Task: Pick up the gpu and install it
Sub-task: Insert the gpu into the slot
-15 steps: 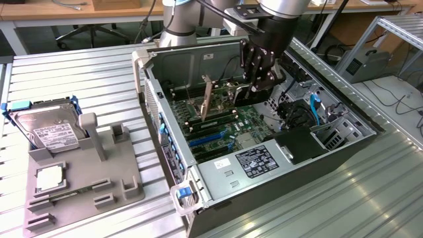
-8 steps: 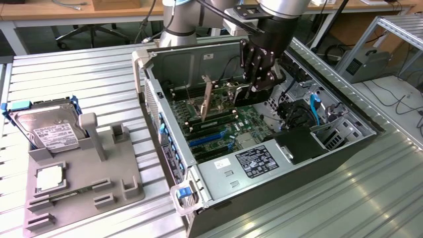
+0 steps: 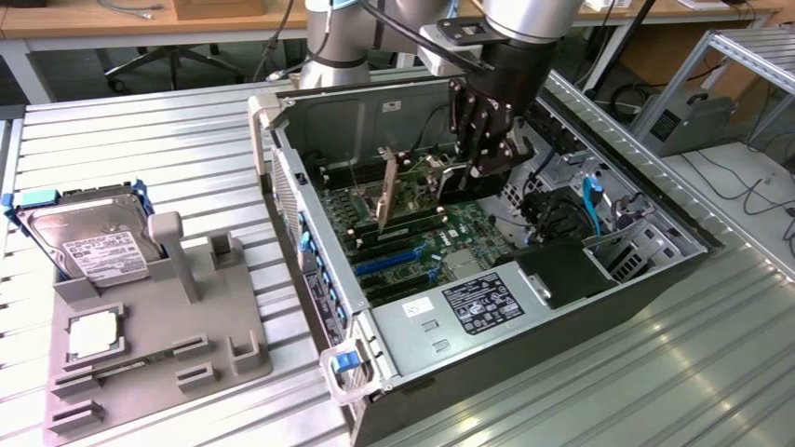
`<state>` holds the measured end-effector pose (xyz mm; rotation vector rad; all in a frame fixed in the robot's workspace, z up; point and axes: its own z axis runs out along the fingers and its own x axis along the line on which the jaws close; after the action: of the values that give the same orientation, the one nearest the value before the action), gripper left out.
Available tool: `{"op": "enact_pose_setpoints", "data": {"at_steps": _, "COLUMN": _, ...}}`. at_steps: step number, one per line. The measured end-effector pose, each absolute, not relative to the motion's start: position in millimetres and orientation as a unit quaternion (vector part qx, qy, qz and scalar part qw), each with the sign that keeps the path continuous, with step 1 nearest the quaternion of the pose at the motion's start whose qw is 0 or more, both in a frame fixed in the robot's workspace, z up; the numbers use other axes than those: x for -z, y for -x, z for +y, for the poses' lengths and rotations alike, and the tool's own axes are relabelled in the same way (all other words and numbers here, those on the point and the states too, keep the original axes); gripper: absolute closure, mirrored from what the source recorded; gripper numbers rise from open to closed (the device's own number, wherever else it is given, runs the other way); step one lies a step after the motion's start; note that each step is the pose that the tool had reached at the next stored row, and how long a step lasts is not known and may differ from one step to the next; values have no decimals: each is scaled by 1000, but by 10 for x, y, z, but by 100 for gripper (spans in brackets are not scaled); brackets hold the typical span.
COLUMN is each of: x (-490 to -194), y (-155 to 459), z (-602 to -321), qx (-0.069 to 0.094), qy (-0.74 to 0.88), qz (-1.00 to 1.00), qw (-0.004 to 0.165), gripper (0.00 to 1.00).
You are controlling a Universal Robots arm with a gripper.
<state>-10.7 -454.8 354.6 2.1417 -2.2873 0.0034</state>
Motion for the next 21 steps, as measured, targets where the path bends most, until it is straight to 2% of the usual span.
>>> {"op": "enact_pose_setpoints", "data": {"at_steps": 21, "x": -3538, "y": 195, "z": -4549, "qx": -1, "qy": -683, "qz": -730, "qw": 4, "gripper": 73}}
